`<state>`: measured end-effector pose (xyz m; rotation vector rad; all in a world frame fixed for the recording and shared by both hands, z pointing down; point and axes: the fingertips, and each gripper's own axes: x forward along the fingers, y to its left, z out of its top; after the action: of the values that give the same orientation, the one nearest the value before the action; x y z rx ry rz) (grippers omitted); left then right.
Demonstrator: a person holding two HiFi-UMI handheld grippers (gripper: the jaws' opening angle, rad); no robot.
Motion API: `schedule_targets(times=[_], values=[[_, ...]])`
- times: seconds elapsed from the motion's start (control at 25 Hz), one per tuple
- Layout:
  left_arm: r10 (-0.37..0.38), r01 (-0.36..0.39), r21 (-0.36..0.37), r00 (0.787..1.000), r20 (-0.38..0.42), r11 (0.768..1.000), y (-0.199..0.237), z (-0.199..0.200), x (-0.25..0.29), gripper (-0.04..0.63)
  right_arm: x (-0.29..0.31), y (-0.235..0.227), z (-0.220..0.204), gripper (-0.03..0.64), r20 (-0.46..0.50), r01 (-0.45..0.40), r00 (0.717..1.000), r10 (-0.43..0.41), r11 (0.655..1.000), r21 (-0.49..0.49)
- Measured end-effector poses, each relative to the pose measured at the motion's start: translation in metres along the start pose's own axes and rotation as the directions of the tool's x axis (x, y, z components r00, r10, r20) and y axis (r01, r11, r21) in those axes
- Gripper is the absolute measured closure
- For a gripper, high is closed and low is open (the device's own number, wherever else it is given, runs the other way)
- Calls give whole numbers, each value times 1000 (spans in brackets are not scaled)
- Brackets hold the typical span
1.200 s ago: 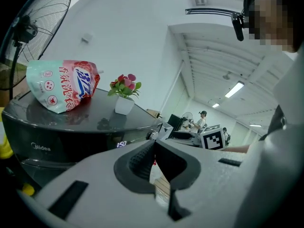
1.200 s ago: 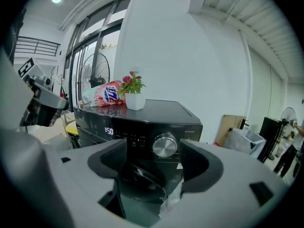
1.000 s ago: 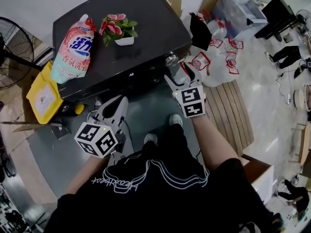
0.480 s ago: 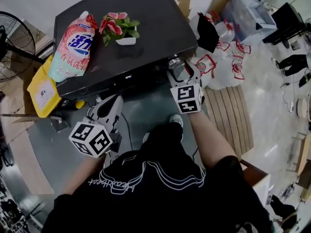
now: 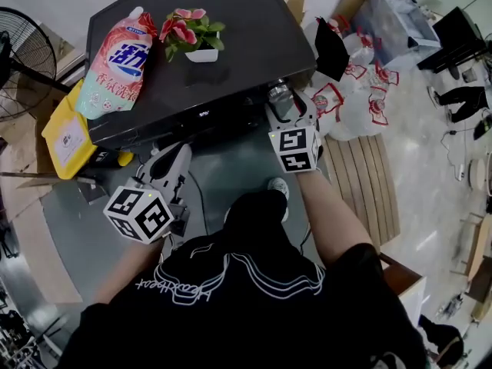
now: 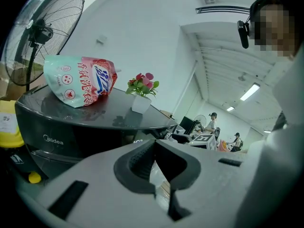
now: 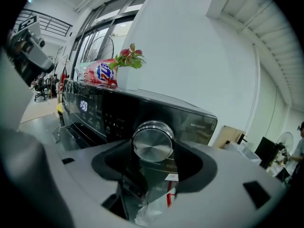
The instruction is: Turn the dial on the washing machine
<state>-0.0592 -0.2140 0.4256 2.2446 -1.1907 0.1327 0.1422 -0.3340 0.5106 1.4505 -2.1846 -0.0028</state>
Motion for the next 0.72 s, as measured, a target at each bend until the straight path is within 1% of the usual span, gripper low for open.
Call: schedule_targets(times=[0.28, 0.6, 0.72], values=[[16, -16, 1, 1000, -19, 1000, 4, -9, -10, 591, 0, -2, -2, 341, -1, 7, 1000, -7, 1000, 22], [16, -15, 13, 1000, -26, 1000, 5, -11, -17, 591, 0, -2, -2, 336, 6, -6, 1000, 5, 999, 52], [19, -19, 13, 999, -26, 1000, 6, -12, -20, 591, 0, -2, -2, 336, 7, -15, 1000, 14, 996, 83]])
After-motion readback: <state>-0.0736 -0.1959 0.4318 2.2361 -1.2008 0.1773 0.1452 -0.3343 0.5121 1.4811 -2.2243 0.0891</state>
